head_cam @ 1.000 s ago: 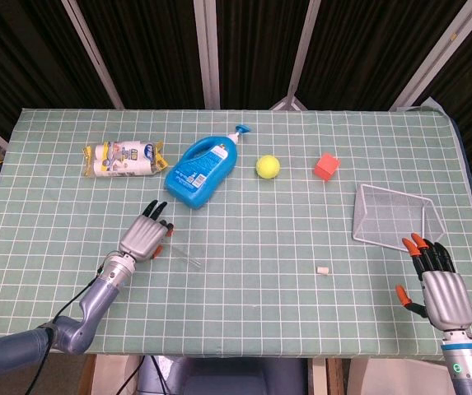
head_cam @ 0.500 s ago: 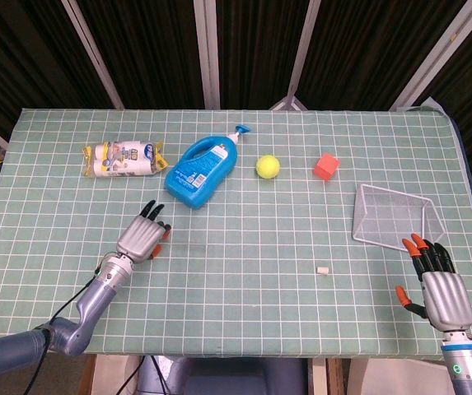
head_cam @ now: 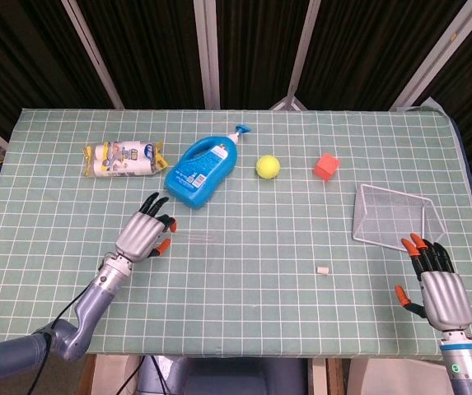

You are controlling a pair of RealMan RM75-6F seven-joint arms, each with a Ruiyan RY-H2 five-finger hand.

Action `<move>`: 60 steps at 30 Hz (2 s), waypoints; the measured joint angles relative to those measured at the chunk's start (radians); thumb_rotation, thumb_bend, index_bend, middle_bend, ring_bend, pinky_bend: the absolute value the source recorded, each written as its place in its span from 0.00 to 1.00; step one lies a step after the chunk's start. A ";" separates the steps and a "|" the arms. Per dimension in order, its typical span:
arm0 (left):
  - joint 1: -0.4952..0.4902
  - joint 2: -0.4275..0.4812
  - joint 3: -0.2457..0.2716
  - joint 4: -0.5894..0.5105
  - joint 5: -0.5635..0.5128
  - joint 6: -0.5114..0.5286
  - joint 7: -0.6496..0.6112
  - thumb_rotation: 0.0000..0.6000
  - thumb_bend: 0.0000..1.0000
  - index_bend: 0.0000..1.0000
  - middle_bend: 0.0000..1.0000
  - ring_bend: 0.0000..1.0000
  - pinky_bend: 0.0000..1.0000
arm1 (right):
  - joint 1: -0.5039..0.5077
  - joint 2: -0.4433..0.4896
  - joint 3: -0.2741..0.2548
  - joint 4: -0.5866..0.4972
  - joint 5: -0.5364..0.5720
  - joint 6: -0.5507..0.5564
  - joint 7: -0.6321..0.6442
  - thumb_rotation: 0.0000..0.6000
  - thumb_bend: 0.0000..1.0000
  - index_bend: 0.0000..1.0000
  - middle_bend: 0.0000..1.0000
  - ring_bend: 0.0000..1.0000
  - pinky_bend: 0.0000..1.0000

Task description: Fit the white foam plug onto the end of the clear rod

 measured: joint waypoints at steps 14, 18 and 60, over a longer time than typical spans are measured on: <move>0.064 0.072 0.011 -0.069 0.101 0.163 -0.189 1.00 0.67 0.56 0.59 0.10 0.00 | 0.090 -0.038 0.021 0.003 0.009 -0.129 -0.086 1.00 0.39 0.30 0.21 0.10 0.00; 0.071 0.113 0.010 -0.122 0.114 0.177 -0.180 1.00 0.67 0.56 0.59 0.10 0.00 | 0.127 -0.078 0.021 0.007 0.022 -0.180 -0.146 1.00 0.39 0.33 0.22 0.11 0.00; 0.087 0.176 -0.006 -0.171 0.135 0.180 -0.198 1.00 0.67 0.56 0.59 0.10 0.00 | 0.238 -0.433 0.076 0.141 0.296 -0.245 -0.434 1.00 0.39 0.49 0.24 0.11 0.00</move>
